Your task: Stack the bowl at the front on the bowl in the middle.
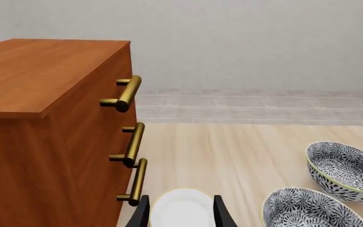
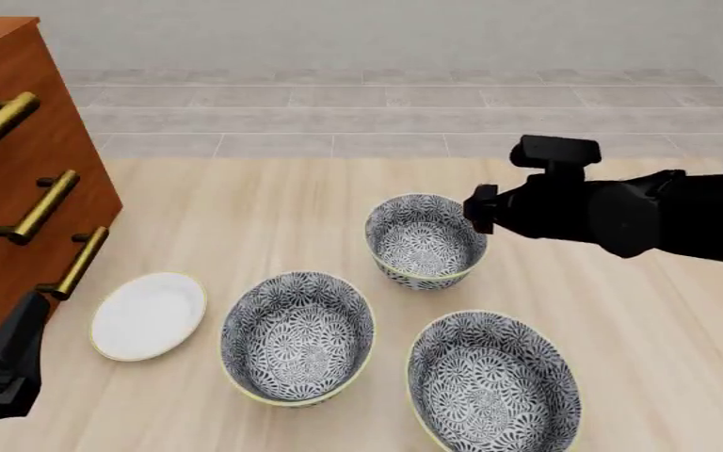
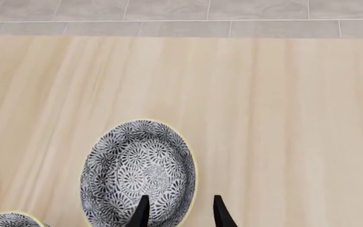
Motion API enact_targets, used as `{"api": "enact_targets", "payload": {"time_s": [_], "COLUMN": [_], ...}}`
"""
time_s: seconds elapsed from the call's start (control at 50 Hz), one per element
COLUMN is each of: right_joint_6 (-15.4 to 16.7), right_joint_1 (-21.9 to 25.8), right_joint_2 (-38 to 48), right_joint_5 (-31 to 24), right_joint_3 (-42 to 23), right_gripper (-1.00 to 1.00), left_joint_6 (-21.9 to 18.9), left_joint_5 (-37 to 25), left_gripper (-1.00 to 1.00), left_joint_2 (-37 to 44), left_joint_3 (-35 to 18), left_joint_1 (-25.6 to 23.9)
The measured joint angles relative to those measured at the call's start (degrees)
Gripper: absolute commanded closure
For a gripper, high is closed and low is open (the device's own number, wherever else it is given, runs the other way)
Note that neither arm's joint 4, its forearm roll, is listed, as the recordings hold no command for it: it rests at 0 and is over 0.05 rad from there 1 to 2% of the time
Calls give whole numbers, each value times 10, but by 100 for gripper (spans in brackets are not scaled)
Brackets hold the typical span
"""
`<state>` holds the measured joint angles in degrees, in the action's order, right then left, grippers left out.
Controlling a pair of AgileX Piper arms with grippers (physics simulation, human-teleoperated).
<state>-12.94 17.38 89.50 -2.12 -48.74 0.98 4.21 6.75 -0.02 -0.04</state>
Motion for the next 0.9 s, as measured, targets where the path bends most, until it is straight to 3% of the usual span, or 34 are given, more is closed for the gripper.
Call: {"api": "enact_targets", "payload": {"time_s": [0.9], "right_joint_6": [18], "right_joint_1": [-4], "right_joint_2": [82], "right_joint_5": [32], "right_joint_3": [-18], "right_gripper": [-100], "left_joint_6": [0], "left_joint_5": [-4], "left_gripper": [-100], "left_joint_2": [-5], "left_joint_3": [0], "left_joint_1": [0]}}
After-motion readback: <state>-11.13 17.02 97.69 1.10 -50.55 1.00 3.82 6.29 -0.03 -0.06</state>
